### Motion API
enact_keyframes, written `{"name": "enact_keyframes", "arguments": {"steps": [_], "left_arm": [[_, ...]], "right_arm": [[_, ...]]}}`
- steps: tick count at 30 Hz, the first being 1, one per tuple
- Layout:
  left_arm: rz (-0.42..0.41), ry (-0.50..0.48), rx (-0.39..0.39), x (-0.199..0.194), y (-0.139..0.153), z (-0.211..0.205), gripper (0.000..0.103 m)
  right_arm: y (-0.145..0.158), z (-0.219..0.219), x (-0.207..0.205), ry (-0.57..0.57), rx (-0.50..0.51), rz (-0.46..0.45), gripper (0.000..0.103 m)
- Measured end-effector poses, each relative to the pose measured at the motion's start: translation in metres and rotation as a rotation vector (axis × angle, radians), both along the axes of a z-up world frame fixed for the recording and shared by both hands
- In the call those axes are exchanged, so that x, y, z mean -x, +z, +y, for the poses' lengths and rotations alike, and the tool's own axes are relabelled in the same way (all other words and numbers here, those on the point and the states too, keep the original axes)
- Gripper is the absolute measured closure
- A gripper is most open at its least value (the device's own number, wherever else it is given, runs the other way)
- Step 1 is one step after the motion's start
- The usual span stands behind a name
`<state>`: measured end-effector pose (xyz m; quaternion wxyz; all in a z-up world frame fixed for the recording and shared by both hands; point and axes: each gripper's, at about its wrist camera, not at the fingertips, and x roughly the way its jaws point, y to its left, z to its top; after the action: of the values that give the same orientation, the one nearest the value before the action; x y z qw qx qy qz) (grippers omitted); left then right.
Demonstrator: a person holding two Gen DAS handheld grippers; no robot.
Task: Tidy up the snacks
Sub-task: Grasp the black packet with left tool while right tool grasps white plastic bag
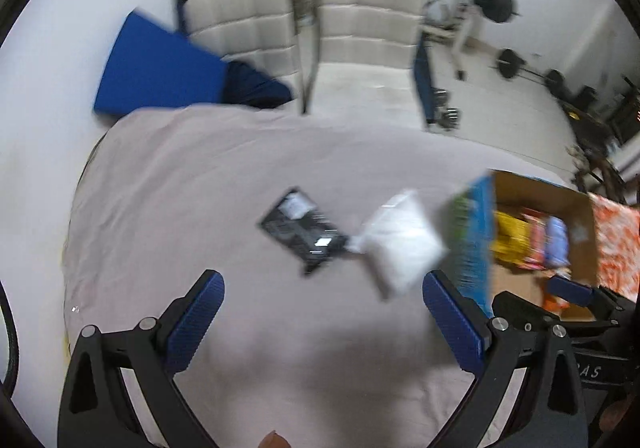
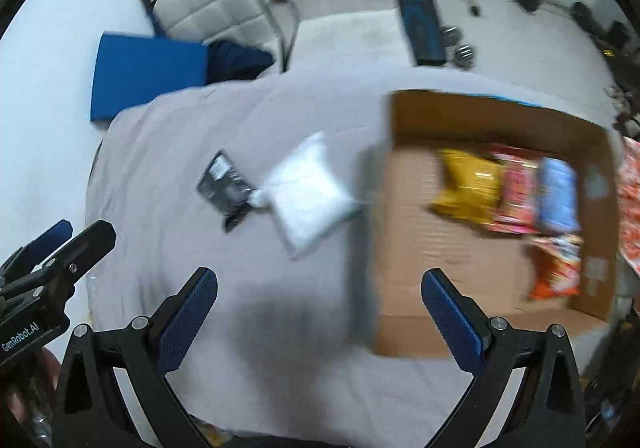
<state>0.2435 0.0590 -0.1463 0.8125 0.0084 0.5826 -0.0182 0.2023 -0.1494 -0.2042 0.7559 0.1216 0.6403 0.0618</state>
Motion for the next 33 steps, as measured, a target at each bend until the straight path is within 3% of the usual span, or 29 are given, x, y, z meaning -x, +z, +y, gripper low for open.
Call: {"name": "enact_keyframes", "arguments": {"steps": [4, 11, 15, 21, 24, 26, 30, 33], "left_arm": [[0.105, 0.071, 0.013, -0.021, -0.040, 0.045, 0.001], [0.262, 0.141, 0.061, -0.041, -0.111, 0.081, 0.001], [0.345, 0.179, 0.113, -0.059, -0.148, 0.084, 0.001], [0.457, 0.268, 0.223, -0.089, -0.191, 0.078, 0.001], [0.504, 0.319, 0.277, -0.103, -0.208, 0.074, 0.001], [0.538, 0.329, 0.267, -0.113, -0.222, 0.067, 0.001], [0.575, 0.321, 0.249, -0.125, -0.240, 0.051, 0.001], [0.557, 0.275, 0.171, -0.129, -0.243, 0.035, 0.001]], "right_arm": [[-0.048, 0.041, -0.041, -0.025, -0.007, 0.071, 0.000], [-0.145, 0.088, -0.102, 0.193, 0.209, 0.204, 0.000], [-0.185, 0.099, -0.113, 0.241, 0.246, 0.267, 0.000], [-0.207, 0.114, -0.118, 0.239, 0.317, 0.267, 0.000], [-0.216, 0.111, -0.123, 0.187, 0.318, 0.281, 0.006], [-0.217, 0.105, -0.124, 0.153, 0.293, 0.288, 0.011], [-0.217, 0.102, -0.129, 0.112, 0.271, 0.300, 0.012], [-0.220, 0.097, -0.133, 0.099, 0.255, 0.305, 0.011]]}}
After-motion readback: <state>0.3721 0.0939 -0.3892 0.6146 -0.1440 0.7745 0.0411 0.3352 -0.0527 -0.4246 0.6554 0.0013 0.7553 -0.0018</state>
